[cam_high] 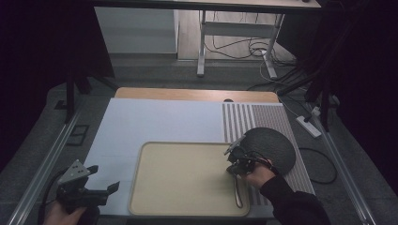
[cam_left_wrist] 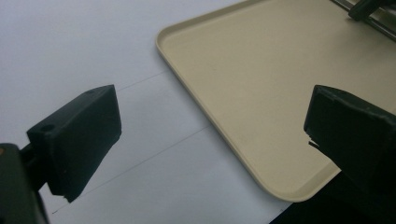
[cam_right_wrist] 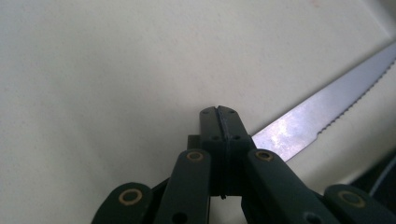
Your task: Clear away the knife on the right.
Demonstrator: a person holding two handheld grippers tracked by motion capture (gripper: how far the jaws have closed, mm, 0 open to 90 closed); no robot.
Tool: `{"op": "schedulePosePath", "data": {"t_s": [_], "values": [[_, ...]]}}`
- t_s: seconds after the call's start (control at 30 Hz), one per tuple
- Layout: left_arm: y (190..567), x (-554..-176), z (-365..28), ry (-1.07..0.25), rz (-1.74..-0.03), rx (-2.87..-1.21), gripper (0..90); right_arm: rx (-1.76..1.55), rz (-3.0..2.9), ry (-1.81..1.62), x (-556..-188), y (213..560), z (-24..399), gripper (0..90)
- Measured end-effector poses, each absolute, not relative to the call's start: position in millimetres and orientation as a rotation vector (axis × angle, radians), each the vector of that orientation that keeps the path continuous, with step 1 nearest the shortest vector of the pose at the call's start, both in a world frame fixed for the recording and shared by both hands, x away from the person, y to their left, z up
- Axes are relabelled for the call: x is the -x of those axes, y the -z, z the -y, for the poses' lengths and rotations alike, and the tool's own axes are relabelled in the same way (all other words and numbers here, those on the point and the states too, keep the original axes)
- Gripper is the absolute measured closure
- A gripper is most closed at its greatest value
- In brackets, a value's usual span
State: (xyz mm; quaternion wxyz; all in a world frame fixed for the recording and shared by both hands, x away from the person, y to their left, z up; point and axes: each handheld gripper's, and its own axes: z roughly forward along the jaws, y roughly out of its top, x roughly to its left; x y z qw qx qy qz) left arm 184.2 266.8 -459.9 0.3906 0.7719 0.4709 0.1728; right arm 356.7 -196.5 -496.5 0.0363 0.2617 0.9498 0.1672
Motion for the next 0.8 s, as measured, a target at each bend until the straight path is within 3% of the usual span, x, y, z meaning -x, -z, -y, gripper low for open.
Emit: {"op": "schedulePosePath", "data": {"t_s": [0.37, 0.67, 0.8], "values": [[460, -184, -267, -0.439, -1.193, -1.961, 3.7, -0.836, -2.926, -0.509, -357, 496, 205, 89.8], [460, -184, -267, -0.438, -1.194, -1.962, 3.7, -0.845, -2.888, -0.640, -356, 485, 204, 77.1], [460, -184, -267, -0.439, -1.192, -1.963, 3.7, -0.861, -2.851, -0.636, -355, 482, 203, 67.6]]}}
